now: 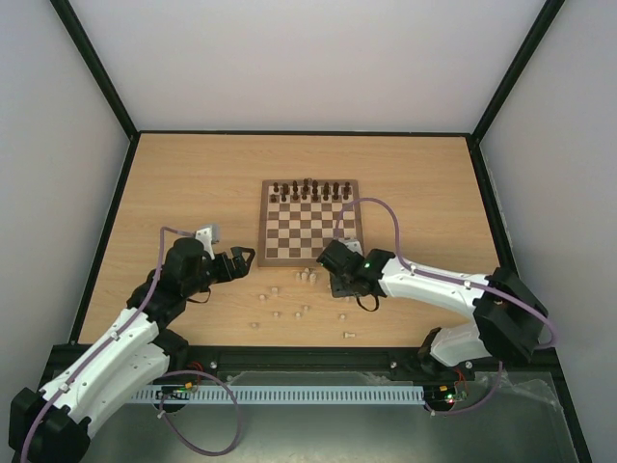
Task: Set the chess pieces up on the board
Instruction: Pick up the chess piece at the center of the board, then place the chess piece on the chessboard, then pick up the chess piece at the center of the board.
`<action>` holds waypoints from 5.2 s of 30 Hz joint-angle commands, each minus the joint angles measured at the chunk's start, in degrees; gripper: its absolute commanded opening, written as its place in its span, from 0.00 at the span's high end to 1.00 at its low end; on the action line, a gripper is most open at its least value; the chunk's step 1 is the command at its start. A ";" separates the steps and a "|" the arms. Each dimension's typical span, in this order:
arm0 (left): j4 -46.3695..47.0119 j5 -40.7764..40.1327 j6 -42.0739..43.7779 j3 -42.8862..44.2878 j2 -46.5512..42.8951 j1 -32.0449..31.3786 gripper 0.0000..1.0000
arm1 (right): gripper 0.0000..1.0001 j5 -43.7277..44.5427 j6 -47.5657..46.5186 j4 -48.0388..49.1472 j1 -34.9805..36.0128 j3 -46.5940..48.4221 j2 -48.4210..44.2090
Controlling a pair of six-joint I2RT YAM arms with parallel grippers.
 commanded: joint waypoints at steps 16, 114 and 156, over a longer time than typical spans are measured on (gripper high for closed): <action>-0.97 -0.85 0.49 0.63 -0.64 -0.20 0.01 | 0.75 -2.94 -4.11 1.21 -2.18 1.22 6.62; -1.13 -1.37 0.16 0.36 -1.14 -0.24 0.01 | 0.77 -5.73 -18.21 0.13 -19.43 13.76 11.70; -2.42 -3.94 -1.05 1.57 -1.29 -0.29 0.01 | 0.62 -4.86 -5.27 -8.81 2.42 6.85 -0.39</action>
